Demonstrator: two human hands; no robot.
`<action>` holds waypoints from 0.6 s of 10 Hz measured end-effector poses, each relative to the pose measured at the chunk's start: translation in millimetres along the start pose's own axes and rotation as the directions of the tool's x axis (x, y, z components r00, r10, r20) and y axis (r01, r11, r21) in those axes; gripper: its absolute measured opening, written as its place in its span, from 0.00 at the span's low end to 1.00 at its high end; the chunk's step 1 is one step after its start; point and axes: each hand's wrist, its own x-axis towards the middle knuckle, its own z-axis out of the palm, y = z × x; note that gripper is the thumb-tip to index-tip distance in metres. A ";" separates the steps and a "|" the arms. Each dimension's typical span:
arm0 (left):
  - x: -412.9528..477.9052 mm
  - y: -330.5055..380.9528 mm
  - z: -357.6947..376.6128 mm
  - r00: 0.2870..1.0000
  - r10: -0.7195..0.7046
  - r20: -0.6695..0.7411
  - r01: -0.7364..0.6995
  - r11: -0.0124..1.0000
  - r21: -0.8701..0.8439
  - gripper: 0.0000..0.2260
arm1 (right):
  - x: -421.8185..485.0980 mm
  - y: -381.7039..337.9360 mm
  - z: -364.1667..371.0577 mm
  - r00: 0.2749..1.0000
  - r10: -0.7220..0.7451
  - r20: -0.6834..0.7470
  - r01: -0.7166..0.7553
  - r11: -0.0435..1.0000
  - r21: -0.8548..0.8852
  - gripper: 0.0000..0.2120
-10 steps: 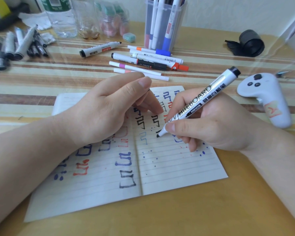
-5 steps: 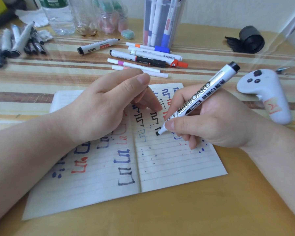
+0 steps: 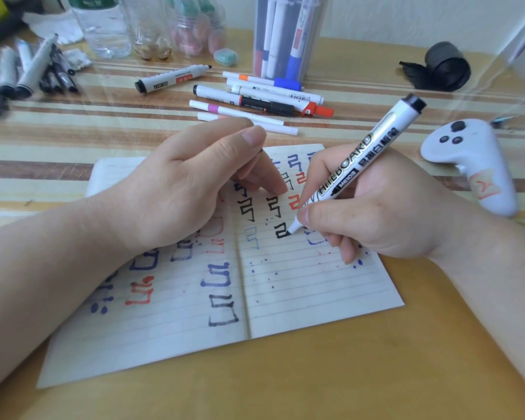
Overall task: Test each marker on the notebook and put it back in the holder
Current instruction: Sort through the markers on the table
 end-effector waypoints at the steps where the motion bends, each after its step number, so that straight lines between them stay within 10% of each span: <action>1: -0.2 1.6 -0.2 1.000 0.005 0.000 -0.005 1.000 -0.004 0.16 | 5.5 -0.6 3.3 0.982 0.186 0.042 -0.184 0.982 -0.048 0.17; 5: -1.1 8.1 0.9 1.000 0.011 -0.014 -0.012 0.997 -0.071 0.15 | 3.2 -0.7 1.0 0.980 0.176 0.094 -0.179 0.984 0.024 0.22; 6: -0.6 11.2 1.3 1.000 0.014 -0.016 -0.016 0.991 -0.130 0.16 | -0.2 0.7 1.7 0.994 -0.074 0.084 0.062 0.988 0.143 0.04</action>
